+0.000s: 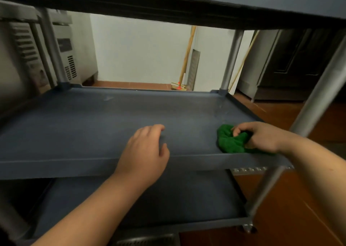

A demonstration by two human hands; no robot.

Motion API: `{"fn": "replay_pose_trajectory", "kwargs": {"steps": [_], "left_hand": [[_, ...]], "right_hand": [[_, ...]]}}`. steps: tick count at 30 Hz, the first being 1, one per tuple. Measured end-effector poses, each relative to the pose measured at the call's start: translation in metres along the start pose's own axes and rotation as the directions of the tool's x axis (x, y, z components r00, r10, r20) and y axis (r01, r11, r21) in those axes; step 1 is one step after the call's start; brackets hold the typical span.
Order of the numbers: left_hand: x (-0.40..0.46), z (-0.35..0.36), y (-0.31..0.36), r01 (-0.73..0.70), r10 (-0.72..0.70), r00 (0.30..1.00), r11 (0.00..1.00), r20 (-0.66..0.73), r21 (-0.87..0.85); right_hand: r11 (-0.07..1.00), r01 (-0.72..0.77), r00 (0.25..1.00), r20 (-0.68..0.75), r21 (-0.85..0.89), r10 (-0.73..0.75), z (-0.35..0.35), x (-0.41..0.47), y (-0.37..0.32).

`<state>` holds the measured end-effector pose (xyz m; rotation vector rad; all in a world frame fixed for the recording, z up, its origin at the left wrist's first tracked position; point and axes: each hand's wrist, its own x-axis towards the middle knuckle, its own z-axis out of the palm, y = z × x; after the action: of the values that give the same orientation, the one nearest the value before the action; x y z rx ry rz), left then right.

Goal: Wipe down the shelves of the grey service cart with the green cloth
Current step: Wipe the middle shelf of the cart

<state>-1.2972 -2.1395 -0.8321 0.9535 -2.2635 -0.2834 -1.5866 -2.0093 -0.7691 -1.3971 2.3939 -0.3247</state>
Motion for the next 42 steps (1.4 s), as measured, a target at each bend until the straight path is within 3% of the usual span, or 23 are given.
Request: {"fn": "replay_pose_trajectory", "kwargs": {"steps": [7,12,19,24,30,34,38,42], "left_hand": [[0.013,0.011,0.009,-0.003,0.001,0.999,0.999,0.048,0.04],[0.01,-0.018,-0.029,0.065,-0.065,0.998,0.997,0.023,0.034],[-0.013,-0.061,-0.086,0.133,-0.134,0.991,0.991,-0.022,-0.022],[-0.039,-0.107,-0.146,0.181,-0.177,0.98,0.983,-0.092,0.038],[-0.071,-0.162,-0.226,0.289,-0.272,0.943,0.955,-0.191,0.068],[-0.087,-0.185,-0.252,0.315,-0.293,0.924,0.948,-0.245,0.056],[-0.1,-0.201,-0.268,0.326,-0.301,0.912,0.944,-0.279,0.049],[-0.105,-0.205,-0.276,0.337,-0.308,0.901,0.94,-0.305,0.045]], "right_hand": [[0.968,-0.161,0.981,-0.139,-0.191,0.136,0.001,0.002,0.028],[0.968,-0.193,0.966,-0.202,-0.158,0.16,0.016,0.005,0.008],[0.998,0.016,0.984,-0.174,-0.06,-0.026,0.064,0.036,-0.109],[0.981,0.136,0.981,-0.123,-0.136,-0.153,0.116,0.063,-0.234],[0.918,0.368,0.928,-0.009,-0.15,-0.373,0.178,0.069,-0.386],[0.876,0.458,0.886,-0.009,-0.15,-0.464,0.21,0.071,-0.461],[0.829,0.547,0.835,-0.004,-0.114,-0.551,0.232,0.064,-0.519],[0.795,0.603,0.795,-0.028,-0.066,-0.606,0.239,0.064,-0.535]]}}
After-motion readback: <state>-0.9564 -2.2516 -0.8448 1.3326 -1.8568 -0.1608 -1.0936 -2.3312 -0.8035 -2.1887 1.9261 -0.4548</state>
